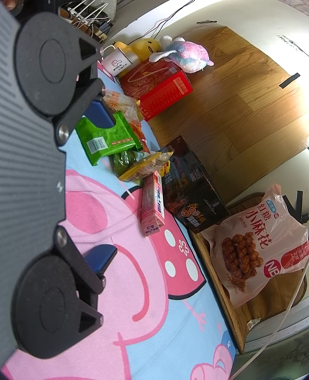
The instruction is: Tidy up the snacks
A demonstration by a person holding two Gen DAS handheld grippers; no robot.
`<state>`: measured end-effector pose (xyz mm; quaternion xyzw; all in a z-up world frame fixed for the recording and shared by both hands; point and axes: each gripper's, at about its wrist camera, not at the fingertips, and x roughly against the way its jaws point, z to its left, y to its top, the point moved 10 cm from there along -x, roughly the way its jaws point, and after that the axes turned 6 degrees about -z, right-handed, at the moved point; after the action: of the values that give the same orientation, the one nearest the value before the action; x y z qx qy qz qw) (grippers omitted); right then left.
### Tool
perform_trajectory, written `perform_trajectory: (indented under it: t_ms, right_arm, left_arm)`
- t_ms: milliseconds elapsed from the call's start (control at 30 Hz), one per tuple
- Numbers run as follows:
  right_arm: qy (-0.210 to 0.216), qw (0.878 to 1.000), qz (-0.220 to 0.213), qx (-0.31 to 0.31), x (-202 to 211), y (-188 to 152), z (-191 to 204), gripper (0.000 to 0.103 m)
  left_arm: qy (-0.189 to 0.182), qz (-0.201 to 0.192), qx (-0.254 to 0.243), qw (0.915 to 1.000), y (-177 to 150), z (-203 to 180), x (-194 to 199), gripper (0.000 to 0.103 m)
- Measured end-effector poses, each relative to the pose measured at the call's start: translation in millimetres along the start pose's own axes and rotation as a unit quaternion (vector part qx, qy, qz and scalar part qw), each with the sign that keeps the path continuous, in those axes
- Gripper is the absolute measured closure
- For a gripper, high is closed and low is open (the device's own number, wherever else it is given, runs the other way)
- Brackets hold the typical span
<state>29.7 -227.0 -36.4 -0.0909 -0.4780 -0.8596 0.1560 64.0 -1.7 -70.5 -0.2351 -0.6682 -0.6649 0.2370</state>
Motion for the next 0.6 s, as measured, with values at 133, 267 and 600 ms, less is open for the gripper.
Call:
perform_trajectory:
  t_ms: [133,267,600]
  right_arm:
    - [0.0,1.0,0.0,0.0,0,0,0,0.0]
    - [0.0,1.0,0.0,0.001,0,0,1,0.0]
    - [0.001,1.0,0.0,-0.001,0,0,0,0.0]
  left_arm:
    - [-0.003,0.011,-0.004,0.9999,1,-1,0,0.0]
    - [-0.016,0.018,-0.007,0.9997,3,-6,2,0.0]
    - [-0.053,0.013,-0.045,0.9975,11,-42,13,0.0]
